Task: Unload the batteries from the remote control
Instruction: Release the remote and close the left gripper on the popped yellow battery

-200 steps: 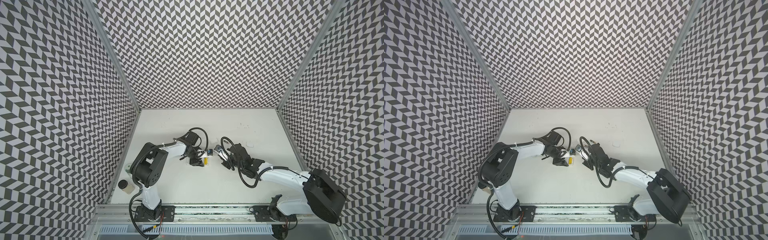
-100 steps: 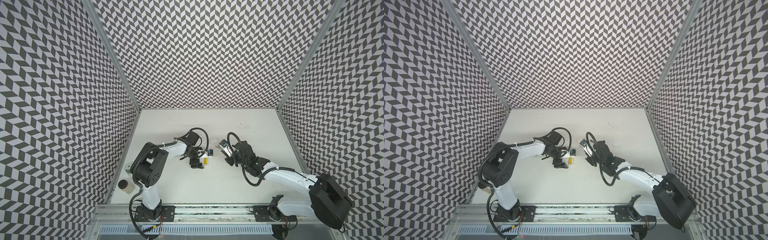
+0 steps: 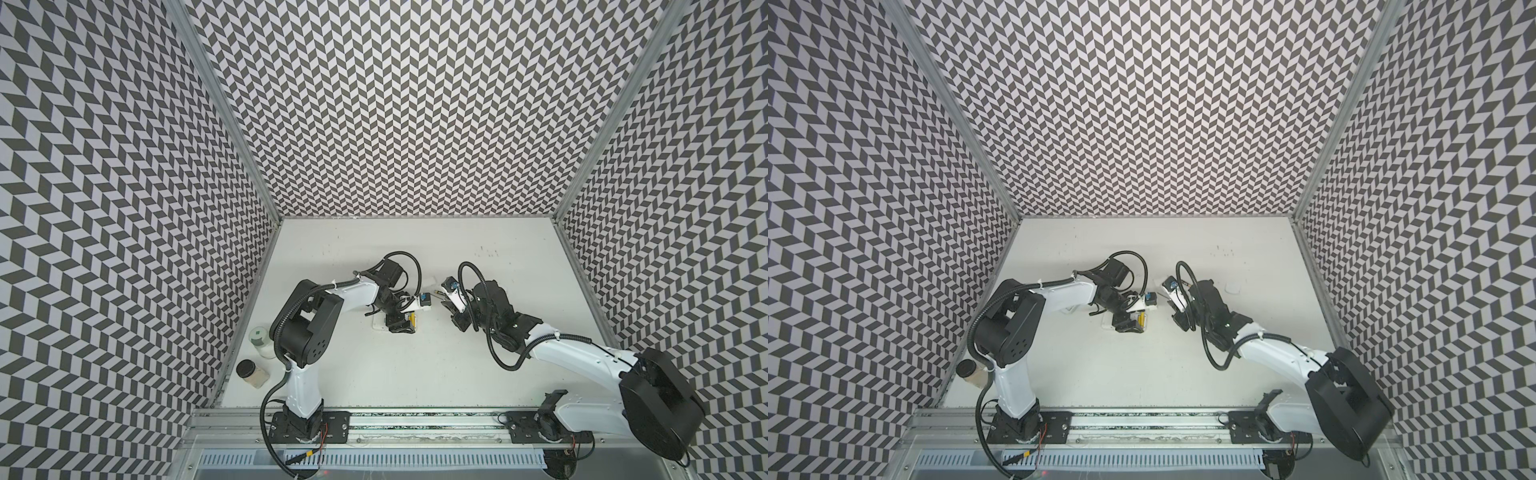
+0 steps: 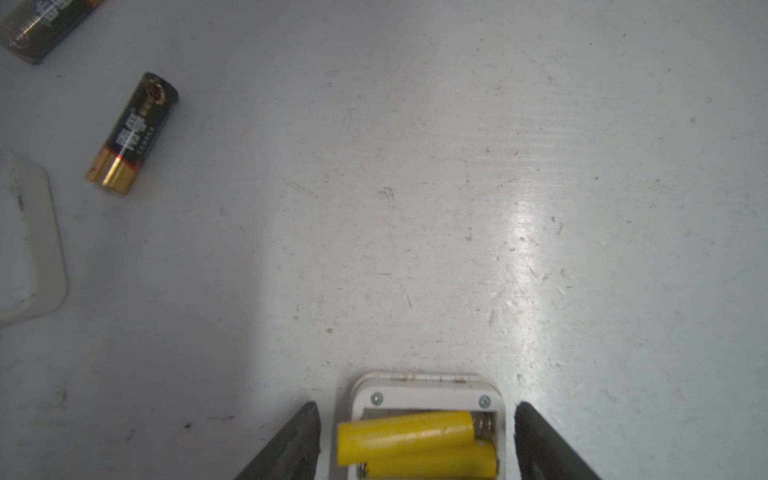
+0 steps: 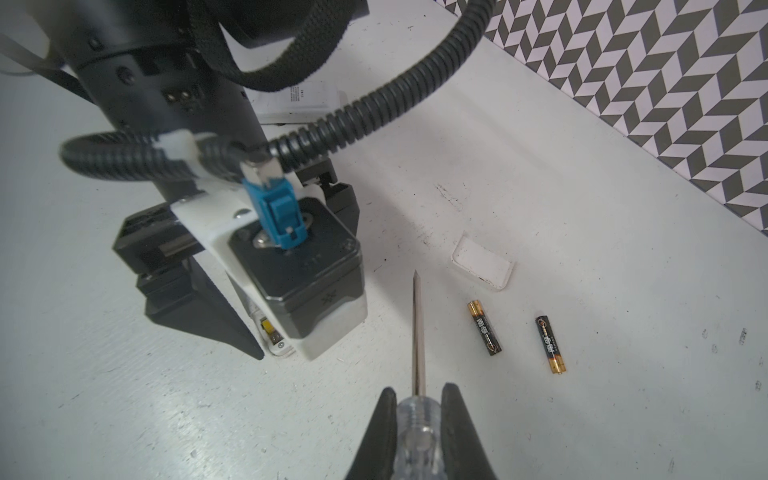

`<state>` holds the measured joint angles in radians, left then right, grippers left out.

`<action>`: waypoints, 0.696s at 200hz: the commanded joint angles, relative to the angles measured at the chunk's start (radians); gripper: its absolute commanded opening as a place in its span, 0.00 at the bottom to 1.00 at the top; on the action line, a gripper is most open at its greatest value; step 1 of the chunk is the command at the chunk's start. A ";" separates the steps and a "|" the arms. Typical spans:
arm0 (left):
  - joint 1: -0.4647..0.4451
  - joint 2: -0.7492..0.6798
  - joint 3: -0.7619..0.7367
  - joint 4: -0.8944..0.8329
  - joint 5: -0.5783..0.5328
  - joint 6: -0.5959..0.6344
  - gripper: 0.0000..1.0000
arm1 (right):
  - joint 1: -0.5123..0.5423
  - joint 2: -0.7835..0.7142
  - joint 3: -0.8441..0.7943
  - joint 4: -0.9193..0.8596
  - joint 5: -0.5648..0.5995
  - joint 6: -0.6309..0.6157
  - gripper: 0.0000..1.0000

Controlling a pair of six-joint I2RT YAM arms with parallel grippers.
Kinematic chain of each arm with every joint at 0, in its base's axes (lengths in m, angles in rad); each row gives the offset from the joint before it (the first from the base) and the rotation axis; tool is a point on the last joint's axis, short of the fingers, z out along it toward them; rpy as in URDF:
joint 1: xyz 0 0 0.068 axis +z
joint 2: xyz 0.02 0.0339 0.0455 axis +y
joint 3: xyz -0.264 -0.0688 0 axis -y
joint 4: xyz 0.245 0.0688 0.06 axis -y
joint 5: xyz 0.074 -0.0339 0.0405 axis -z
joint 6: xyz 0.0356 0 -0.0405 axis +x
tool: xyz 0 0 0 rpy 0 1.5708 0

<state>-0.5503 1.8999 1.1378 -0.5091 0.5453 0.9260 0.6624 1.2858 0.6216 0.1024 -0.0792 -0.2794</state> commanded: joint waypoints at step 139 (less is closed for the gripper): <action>0.010 -0.015 0.046 -0.059 -0.093 -0.061 0.66 | -0.005 0.011 0.017 0.022 0.002 0.000 0.00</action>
<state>-0.5491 1.9068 1.1622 -0.5179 0.4961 0.8722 0.6621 1.2907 0.6216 0.0967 -0.0792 -0.2794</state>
